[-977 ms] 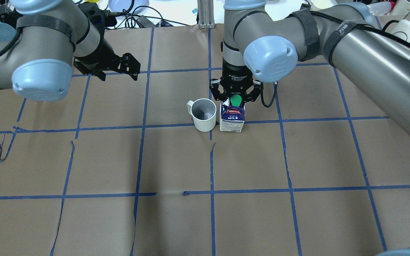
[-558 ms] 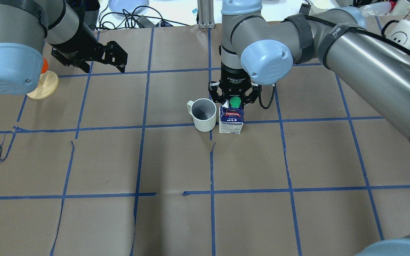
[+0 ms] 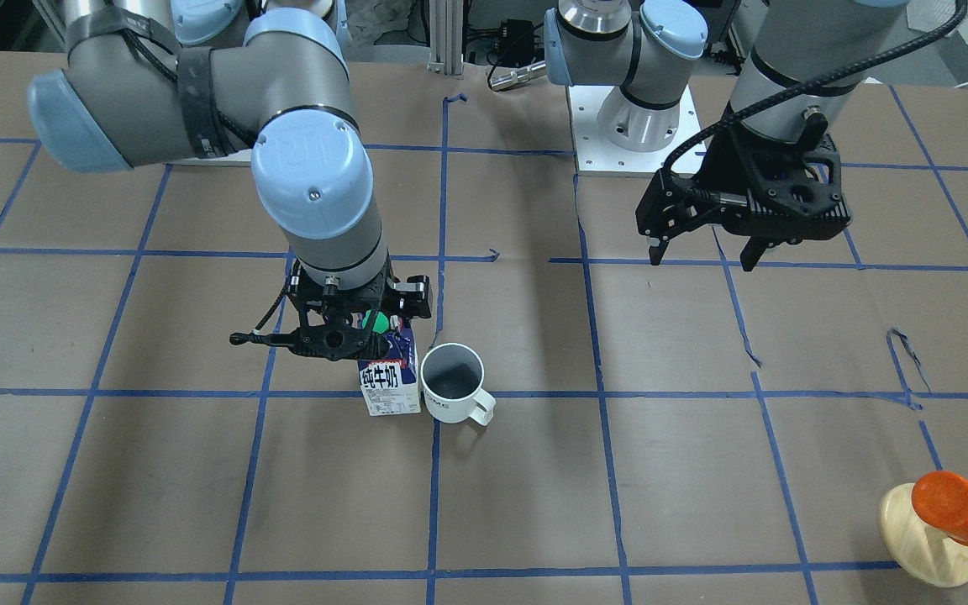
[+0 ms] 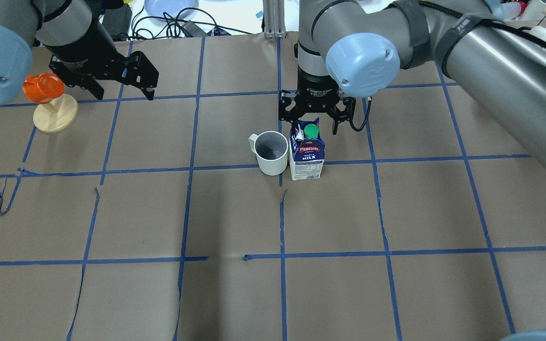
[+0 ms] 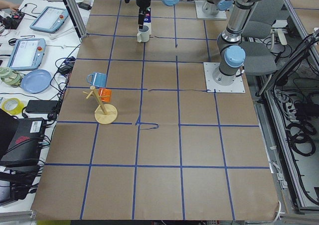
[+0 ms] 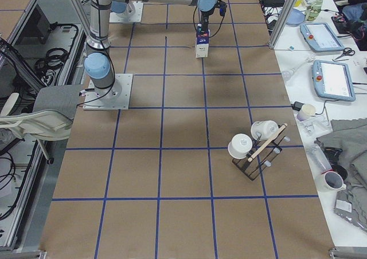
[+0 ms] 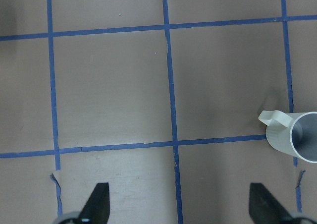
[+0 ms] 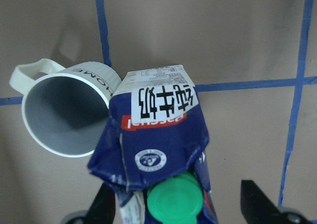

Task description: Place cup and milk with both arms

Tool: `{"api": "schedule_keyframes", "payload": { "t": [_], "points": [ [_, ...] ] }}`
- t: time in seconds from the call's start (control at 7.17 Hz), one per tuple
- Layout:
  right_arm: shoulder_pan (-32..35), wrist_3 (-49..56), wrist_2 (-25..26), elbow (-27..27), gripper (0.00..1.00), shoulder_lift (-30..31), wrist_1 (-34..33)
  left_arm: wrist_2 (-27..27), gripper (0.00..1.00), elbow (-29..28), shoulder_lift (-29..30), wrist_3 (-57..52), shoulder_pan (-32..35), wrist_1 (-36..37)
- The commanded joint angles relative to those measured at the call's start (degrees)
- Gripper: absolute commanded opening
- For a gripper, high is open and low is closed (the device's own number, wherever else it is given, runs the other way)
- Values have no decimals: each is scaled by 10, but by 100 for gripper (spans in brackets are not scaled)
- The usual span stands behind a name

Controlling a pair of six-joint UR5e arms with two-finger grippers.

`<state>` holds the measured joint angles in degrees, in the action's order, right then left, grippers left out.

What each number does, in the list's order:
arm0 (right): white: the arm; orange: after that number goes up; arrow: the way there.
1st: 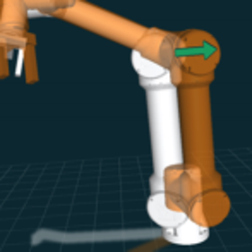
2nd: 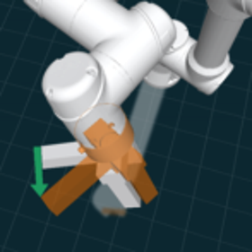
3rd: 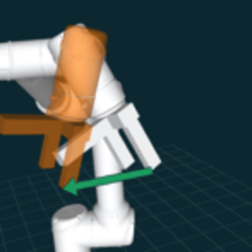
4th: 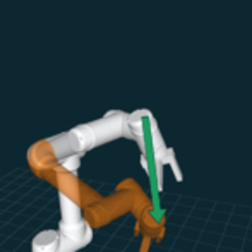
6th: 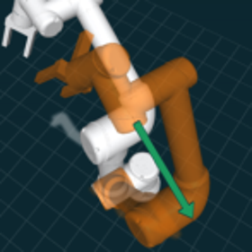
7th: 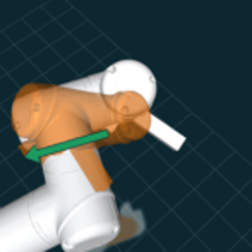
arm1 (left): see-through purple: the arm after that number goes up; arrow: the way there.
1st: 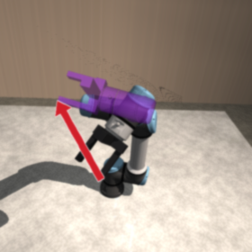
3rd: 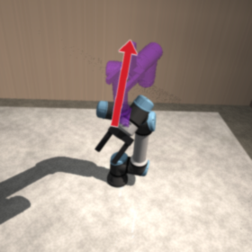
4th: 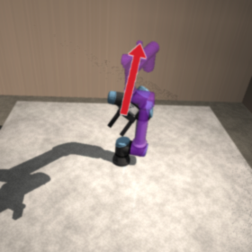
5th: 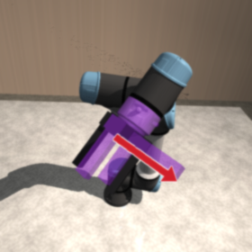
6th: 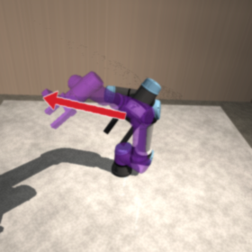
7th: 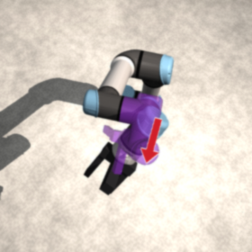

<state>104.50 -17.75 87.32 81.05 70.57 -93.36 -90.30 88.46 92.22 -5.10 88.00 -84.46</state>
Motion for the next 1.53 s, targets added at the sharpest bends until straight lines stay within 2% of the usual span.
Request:
{"api": "schedule_keyframes", "payload": {
  "t": [0.0, 0.28, 0.56, 0.7, 0.84, 0.98, 1.4],
  "points": [
    [-27, 41, 44, -33, 100, 66, 52, -1, 100, -12, 0, 0, -3, -36],
    [-96, 148, 42, -29, 100, 131, 89, -2, 100, -12, 1, 1, -2, -36],
    [-140, 225, 39, 18, 94, 180, 96, -2, 100, -12, 1, 1, -2, -36],
    [-141, 219, 40, 52, 92, 192, 73, -2, 100, -12, 1, 3, -2, -36],
    [-140, 215, 41, 66, 100, 198, 24, -1, 100, -12, 1, 7, -2, -36],
    [-141, 217, 44, 68, 100, 195, 2, -1, 100, -11, 1, 7, -2, -36],
    [-139, 217, 44, 66, 100, 195, 1, -1, 100, -10, 1, 7, -2, -36]
  ]
}}
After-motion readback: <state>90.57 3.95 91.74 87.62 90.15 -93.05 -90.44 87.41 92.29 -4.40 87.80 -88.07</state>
